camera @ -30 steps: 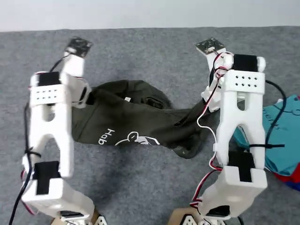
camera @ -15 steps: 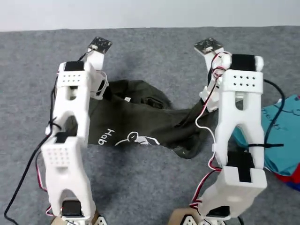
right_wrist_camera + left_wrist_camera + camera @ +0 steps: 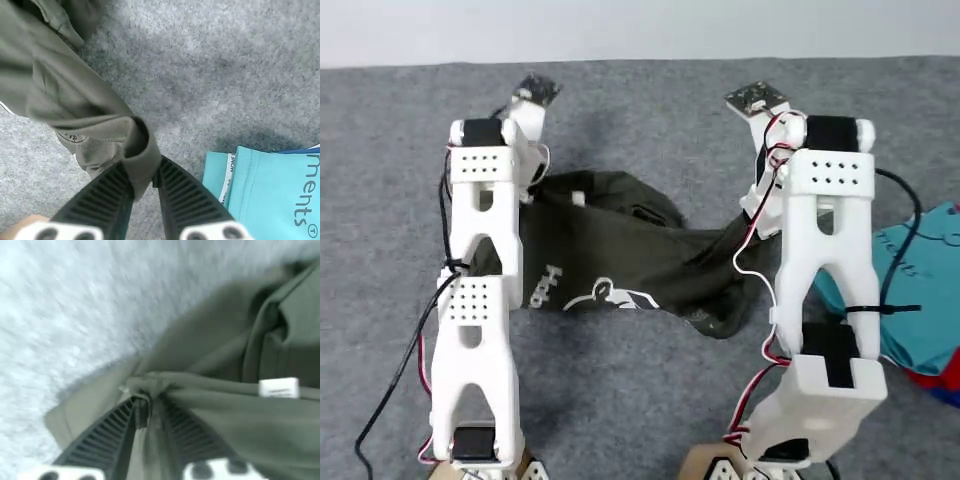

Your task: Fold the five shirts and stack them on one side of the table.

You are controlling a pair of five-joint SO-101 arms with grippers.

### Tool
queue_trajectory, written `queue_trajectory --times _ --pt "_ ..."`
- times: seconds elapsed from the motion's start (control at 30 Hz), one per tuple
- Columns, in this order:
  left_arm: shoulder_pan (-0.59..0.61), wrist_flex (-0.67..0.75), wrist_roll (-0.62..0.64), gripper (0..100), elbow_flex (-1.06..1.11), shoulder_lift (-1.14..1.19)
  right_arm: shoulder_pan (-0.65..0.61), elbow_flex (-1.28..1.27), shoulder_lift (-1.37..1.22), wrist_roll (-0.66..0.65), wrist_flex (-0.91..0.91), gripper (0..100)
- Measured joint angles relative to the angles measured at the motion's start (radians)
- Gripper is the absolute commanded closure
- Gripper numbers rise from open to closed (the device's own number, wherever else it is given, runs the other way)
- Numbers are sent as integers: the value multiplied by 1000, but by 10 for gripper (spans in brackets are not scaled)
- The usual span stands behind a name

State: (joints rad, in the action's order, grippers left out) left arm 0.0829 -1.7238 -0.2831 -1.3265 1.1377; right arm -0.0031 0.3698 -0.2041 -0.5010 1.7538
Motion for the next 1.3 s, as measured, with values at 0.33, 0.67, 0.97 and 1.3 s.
queue_trajectory --times 0.33,0.67,0.97,1.3 --pt "21 -8 15 998 -5 -296 0 0 233 0 0 987" --pt "21 -11 80 998 95 -710 0 0 451 0 0 987" --pt "8 -11 103 998 97 -997 0 43 701 -2 -115 988" --pt "8 -11 103 998 95 -1264 106 52 907 -26 -327 988"
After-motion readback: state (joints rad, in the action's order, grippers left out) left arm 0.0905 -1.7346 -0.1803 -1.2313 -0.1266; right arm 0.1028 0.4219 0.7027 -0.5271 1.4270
